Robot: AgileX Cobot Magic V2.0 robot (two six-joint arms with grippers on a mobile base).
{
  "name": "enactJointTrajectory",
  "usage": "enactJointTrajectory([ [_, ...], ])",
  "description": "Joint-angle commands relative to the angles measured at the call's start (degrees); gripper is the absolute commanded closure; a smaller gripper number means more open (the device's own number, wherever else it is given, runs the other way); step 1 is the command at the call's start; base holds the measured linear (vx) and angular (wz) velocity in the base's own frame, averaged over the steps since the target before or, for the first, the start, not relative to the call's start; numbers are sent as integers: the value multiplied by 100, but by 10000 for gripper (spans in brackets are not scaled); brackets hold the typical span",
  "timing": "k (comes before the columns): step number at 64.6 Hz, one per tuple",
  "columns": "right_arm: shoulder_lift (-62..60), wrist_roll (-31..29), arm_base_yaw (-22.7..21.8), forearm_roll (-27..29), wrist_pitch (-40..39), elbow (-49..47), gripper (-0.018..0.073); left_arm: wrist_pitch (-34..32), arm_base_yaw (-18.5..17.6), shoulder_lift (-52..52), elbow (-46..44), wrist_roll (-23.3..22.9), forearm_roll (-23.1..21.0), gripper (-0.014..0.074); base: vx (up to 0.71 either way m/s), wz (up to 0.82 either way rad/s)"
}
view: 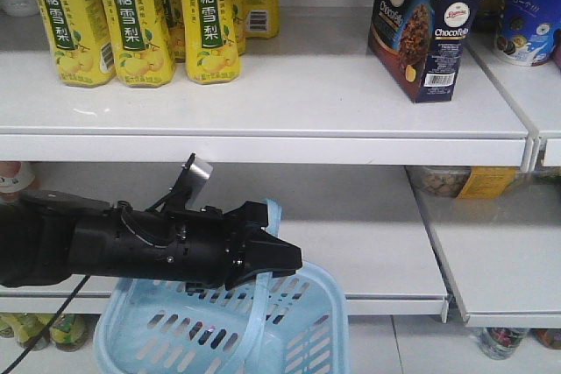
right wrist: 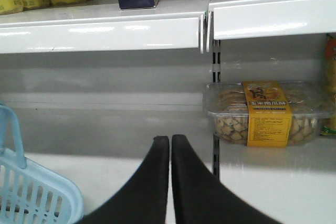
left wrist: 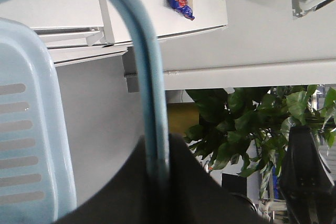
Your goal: Left arm holds basket, right arm returns cookies
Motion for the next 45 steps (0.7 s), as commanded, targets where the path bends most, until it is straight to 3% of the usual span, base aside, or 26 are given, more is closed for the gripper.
enactJointTrajectory([
  [1,58,-36,0,6,-458,-154,567,96,-3,-291,-199,329,-327,603,0,0],
  [8,58,-36,0,6,-458,-154,567,104,-3,-306,-199,329,-292,603,0,0],
  [15,58,-36,0,6,-458,-154,567,-1,68,-565,-110,336,165,603,0,0],
  [27,58,-36,0,6,-458,-154,567,-485,21,-1887,721,336,676,603,0,0],
  [36,58,-36,0,6,-452,-154,567,-1139,21,-3327,1465,331,1388,603,0,0],
  [45,58,-36,0,6,-452,-154,567,-1569,21,-4907,2073,189,2637,603,0,0],
])
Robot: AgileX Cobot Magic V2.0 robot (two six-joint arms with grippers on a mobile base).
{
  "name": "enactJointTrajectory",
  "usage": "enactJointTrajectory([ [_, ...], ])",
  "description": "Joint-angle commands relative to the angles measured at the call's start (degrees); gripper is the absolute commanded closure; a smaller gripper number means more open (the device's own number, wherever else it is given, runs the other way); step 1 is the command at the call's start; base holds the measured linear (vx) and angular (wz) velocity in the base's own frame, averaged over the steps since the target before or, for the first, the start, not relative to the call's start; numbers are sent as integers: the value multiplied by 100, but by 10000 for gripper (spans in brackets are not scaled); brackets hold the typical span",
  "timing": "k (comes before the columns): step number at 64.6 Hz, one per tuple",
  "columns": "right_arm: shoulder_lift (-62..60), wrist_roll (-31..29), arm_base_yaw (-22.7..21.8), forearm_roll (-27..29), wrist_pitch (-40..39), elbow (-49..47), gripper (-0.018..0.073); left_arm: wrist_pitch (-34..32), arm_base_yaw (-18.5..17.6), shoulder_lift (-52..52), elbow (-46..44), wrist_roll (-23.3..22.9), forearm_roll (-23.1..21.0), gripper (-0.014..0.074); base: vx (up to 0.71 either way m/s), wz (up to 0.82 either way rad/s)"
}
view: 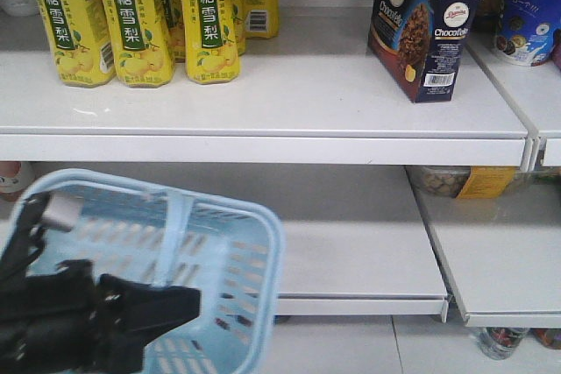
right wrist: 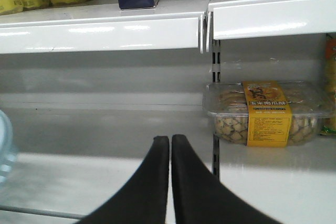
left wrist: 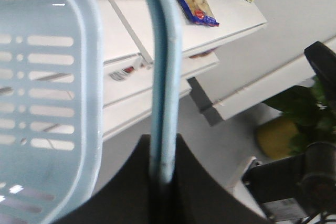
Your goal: Left arm holds basket, right arm returns cookies
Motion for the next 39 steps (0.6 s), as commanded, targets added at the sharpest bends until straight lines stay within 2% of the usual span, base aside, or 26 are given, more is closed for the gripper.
enactJointTrajectory([
  [1,58,-41,0,6,-452,-154,567,-248,-5,-1151,224,-107,681,603,0,0],
  [7,58,-41,0,6,-452,-154,567,-579,-5,-2253,583,-708,1655,603,0,0],
  [10,58,-41,0,6,-452,-154,567,-772,-5,-2921,833,-1184,2225,603,0,0],
  [18,58,-41,0,6,-452,-154,567,-1057,-5,-4302,1392,-2681,3888,603,0,0],
  [25,58,-41,0,6,-452,-154,567,-1080,-5,-5545,1916,-4126,5578,603,0,0],
  [33,58,-41,0,6,-429,-154,567,-1609,0,-5291,2305,-5399,6940,603,0,0],
  [39,73,-41,0,6,-437,-154,567,-2584,0,-5218,2738,-5804,7599,603,0,1],
])
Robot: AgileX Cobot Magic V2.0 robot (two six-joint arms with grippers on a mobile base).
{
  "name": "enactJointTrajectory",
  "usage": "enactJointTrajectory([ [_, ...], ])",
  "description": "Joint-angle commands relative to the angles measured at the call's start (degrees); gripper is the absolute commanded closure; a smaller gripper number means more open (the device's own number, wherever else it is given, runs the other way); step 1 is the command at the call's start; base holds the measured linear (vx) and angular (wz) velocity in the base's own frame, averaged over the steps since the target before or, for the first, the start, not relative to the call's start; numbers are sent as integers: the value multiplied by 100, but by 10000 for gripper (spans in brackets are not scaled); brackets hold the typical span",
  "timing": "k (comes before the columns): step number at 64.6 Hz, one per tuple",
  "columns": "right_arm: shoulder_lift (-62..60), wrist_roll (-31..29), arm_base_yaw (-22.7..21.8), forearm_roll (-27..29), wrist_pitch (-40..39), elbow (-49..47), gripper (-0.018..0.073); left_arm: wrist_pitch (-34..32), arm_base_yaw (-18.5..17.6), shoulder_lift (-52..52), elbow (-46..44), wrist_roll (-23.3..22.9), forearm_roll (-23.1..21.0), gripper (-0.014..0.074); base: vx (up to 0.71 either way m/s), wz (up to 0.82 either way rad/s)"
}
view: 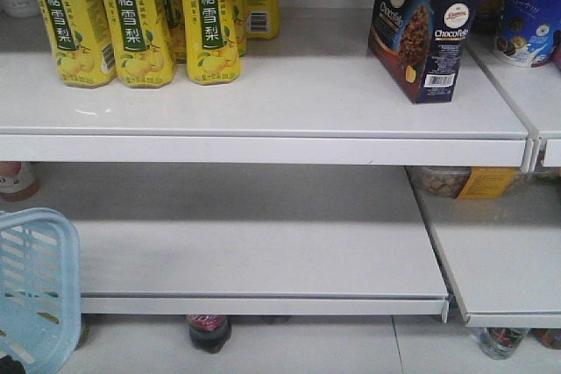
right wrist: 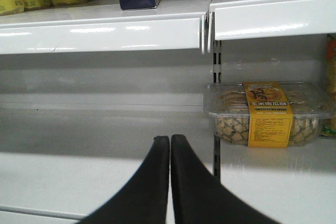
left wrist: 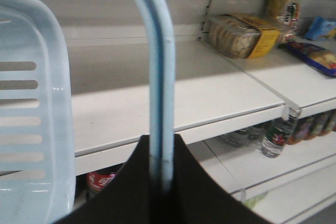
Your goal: Left arm holds basket, right arm returns cookies
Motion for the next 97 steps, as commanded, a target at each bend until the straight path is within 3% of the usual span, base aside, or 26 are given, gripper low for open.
enactJointTrajectory([
  [1,88,-41,0,6,-439,-154,567,-1606,0,125,204,-470,813,603,0,0],
  [3,88,-41,0,6,-439,-154,567,-1879,0,118,335,-465,921,603,0,0],
  [15,89,-41,0,6,-433,-154,567,-1859,247,123,282,-42,1064,603,0,0],
  [37,89,-41,0,6,-433,-154,567,-1860,2247,123,282,194,1069,603,0,0],
  [46,89,-41,0,6,-433,-154,567,-1865,2687,123,282,194,1069,603,0,0],
  [97,89,-41,0,6,-433,-154,567,-1879,2796,-162,287,300,1056,603,0,0],
])
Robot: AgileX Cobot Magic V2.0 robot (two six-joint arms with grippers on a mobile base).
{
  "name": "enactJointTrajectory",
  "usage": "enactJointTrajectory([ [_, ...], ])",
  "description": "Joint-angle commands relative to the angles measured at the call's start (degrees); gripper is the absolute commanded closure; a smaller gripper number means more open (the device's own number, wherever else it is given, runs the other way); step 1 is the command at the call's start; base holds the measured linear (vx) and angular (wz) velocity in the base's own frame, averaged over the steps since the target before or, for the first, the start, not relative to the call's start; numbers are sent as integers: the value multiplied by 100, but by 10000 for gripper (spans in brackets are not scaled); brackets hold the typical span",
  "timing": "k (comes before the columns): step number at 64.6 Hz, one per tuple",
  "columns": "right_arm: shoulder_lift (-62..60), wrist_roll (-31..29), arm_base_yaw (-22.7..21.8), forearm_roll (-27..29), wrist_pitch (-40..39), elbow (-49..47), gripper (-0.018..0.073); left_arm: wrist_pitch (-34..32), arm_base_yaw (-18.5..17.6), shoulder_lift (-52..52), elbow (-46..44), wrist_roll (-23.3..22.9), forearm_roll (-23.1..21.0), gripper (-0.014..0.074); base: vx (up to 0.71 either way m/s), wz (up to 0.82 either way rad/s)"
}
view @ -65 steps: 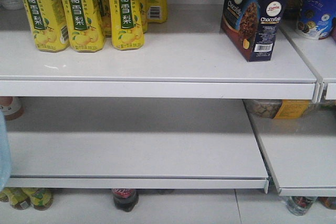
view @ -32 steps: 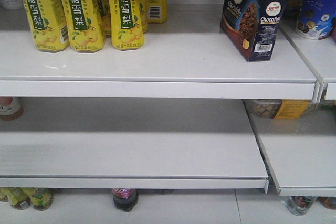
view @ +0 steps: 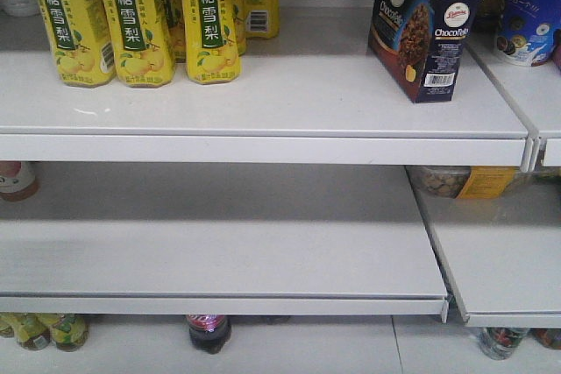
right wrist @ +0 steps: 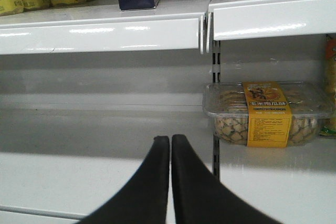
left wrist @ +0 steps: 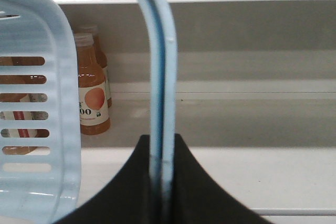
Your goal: Left arm holds basket, right arm returns cookies
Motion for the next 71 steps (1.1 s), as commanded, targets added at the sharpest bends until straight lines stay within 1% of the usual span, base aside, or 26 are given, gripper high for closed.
enactJointTrajectory([
  [1,89,-41,0,6,-434,-154,567,-607,-3,-105,-129,114,94,603,0,0],
  [62,75,-41,0,0,-449,-139,567,-581,-3,-105,-134,114,99,603,0,0],
  [64,17,-60,-24,-58,-432,-123,567,-581,-3,-105,-134,114,99,603,0,0],
  [68,-104,-54,-107,-362,-466,-72,567,-581,-3,-105,-134,114,99,603,0,0],
  [71,-147,-8,-243,-505,-525,8,567,-581,-3,-105,-134,114,99,603,0,0],
])
